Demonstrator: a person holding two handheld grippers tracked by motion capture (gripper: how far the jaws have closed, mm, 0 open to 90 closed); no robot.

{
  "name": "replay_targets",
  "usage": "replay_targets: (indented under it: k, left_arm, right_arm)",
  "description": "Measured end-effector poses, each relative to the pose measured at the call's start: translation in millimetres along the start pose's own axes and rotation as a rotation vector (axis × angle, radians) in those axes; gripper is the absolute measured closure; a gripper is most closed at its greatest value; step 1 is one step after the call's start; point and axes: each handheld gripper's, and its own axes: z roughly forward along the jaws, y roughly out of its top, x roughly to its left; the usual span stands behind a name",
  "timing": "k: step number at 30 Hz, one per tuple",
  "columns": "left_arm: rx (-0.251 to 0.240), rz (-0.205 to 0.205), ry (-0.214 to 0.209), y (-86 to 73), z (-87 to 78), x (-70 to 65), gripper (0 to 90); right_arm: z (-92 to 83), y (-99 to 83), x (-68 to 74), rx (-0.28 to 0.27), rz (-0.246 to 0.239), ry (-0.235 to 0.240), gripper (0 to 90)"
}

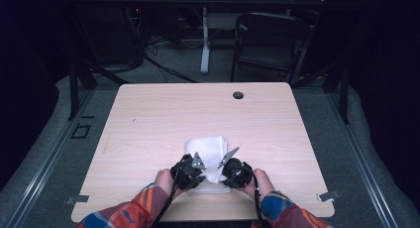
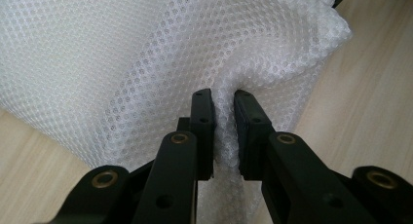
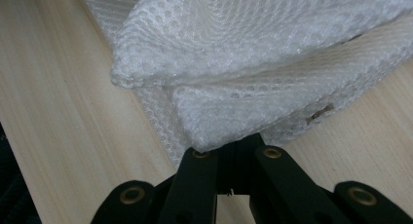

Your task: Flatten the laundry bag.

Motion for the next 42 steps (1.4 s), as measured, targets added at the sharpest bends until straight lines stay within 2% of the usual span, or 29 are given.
replay_targets:
  k: [7,23,29,42]
  left_arm:
    - [-0.011,-0.006,0.019,0.0,-3.9,0.7,79.8]
    - [-0.054,-0.055,0.043,-2.8,-11.8,6.2,79.7]
    - [-0.075,-0.074,0.039,-4.5,-15.4,8.4,79.7]
    - [-0.109,-0.105,0.058,-7.3,-21.6,11.7,81.0]
  right_arm:
    - [0.3,-0.7,0.3,-0.008,-0.007,-0.002,90.0]
    - [0.1,-0.8,-0.6,-0.002,-0.022,0.008,90.0]
    - [0.6,-1.0,0.0,-0.010,-0.020,0.001,90.0]
    - [-0.1,-1.5,-1.2,-0.003,-0.022,-0.018,90.0]
